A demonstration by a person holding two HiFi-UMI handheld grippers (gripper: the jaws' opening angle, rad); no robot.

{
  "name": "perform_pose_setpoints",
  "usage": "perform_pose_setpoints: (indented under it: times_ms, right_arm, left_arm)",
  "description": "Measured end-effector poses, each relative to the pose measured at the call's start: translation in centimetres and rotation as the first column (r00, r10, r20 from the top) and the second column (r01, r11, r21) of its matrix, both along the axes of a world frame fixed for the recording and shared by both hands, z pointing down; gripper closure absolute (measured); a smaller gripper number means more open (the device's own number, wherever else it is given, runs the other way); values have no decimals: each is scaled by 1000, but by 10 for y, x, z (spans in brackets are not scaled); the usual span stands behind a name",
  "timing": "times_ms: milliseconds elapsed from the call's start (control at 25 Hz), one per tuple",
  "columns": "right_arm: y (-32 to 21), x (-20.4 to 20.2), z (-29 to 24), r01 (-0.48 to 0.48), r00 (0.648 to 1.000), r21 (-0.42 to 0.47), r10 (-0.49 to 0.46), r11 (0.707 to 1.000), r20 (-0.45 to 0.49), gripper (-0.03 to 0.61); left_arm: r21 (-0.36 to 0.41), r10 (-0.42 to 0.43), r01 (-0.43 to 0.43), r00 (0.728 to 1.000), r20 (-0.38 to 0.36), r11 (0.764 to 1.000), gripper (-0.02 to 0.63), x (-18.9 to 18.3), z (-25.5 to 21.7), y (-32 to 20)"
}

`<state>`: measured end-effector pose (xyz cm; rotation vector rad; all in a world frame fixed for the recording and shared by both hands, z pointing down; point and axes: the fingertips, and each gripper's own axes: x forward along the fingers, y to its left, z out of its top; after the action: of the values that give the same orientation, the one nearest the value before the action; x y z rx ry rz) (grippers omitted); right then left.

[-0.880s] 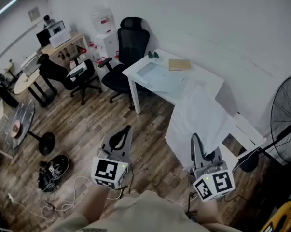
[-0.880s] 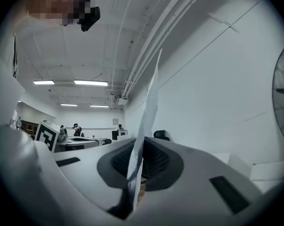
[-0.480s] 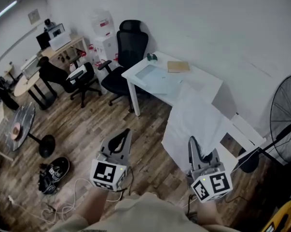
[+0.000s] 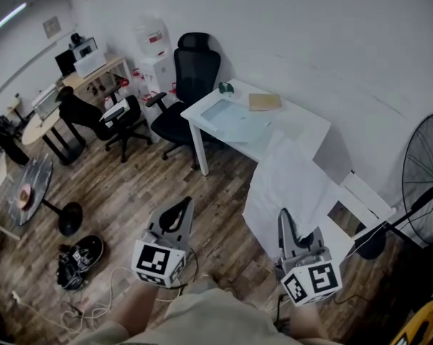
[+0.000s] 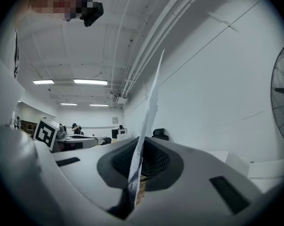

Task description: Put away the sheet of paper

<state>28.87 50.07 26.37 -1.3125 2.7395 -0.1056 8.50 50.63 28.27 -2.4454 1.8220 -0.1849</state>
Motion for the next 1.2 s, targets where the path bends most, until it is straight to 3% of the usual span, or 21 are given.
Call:
perform_pose_setpoints:
  times_ms: [560, 720, 1200]
  right_arm:
    - [-31, 1, 9, -17, 1000, -29, 17, 999, -22, 555]
    - [-46, -9, 11, -22, 999, -28, 21, 999, -29, 555]
    - [-115, -54, 23, -32, 996, -47, 28, 998, -86, 555]
  left_arm:
    - [-22, 18, -18, 1000, 8, 1000, 594, -9, 5, -28]
    - [-16, 22, -21, 999, 29, 1000, 594, -19, 9, -42]
    - [-58, 7, -7, 1000, -3, 998, 594, -68, 22, -105]
